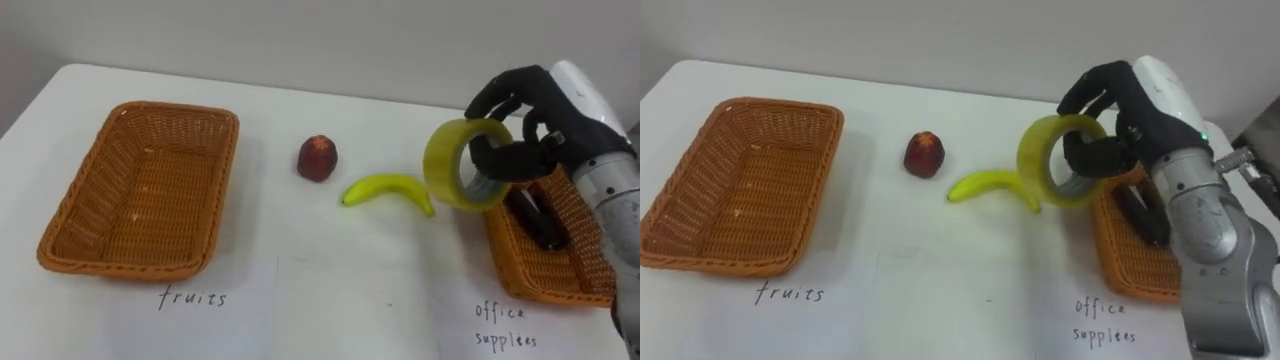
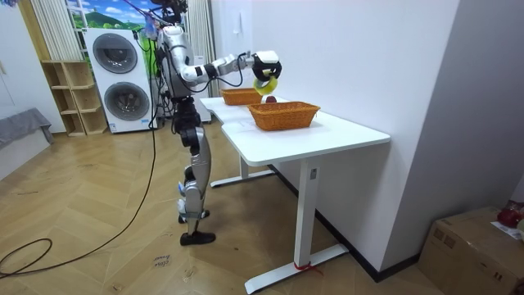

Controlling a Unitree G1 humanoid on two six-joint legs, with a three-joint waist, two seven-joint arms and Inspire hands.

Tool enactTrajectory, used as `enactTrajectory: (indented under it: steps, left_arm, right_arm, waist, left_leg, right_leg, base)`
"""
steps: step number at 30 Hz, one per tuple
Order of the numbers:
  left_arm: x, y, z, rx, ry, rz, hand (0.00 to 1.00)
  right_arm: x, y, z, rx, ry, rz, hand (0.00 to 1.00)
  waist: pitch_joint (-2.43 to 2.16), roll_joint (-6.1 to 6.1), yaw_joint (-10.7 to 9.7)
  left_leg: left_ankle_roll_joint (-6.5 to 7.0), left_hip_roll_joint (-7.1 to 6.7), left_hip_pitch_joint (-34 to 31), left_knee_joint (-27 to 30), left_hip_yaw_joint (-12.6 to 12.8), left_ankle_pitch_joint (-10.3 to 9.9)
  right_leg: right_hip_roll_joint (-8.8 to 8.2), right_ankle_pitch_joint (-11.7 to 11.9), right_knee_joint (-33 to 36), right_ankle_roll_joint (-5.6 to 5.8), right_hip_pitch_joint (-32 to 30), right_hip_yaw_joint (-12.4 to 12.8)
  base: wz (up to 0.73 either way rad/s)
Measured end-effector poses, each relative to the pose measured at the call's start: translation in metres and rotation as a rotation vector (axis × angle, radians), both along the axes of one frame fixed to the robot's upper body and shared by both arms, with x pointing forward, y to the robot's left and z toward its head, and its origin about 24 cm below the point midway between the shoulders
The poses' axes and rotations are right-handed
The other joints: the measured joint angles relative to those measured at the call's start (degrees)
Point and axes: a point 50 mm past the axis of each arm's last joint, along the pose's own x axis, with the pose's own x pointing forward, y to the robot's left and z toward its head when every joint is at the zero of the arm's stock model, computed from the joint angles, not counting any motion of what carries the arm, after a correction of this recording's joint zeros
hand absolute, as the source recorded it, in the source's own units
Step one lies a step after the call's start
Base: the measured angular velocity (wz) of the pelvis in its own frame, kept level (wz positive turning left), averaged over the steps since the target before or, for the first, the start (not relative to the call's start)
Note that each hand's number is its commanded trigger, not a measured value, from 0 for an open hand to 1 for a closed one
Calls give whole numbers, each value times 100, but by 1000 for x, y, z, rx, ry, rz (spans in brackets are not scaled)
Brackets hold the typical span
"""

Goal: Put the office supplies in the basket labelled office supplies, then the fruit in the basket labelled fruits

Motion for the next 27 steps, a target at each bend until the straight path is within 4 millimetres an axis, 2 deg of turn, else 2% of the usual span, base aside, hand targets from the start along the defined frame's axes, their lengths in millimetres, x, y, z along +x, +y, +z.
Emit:
enactTrajectory:
  steps: [9, 12, 17, 22, 27]
  left_arm:
    - [0, 0, 0, 0, 1, 1, 0]
    - [4, 1, 1, -1, -21, 4, 0]
    - [6, 3, 2, -4, -33, 6, 0]
    - [4, 3, 3, -4, -31, 15, 0]
    - [3, 4, 3, -10, -27, 20, 0]
  right_arm:
    - [-1, -9, 2, -9, -29, -50, 100]
    - [-5, -17, 2, -8, -31, -84, 100]
    - [-7, -27, 5, -8, -68, -142, 100]
    - [-12, -48, -8, 0, -51, -253, 100]
    - [-15, -56, -22, 1, -2, -290, 100]
  waist:
    - [-36, 17, -262]
    - [-52, -5, -261]
    - [-53, 2, -268]
    - [-60, -2, -274]
    - [-61, -1, -314]
  left_leg:
    - [-1, 10, 7, 2, 104, 0]
    - [1, 10, 2, 1, 131, -1]
    - [1, 14, 5, -1, 141, -1]
    - [0, 13, 4, 0, 137, -1]
    - [0, 16, 7, 0, 139, -1]
  right_leg:
    - [17, 1, 17, -1, -41, 110]
    - [16, 3, 17, 1, -47, 129]
    - [21, 4, 19, 0, -60, 124]
    - [19, 5, 22, -1, -59, 121]
    - [20, 5, 33, -1, -61, 116]
  base:
    - [-6]
    - [-1]
    - [-1]
    - [0]
    - [0]
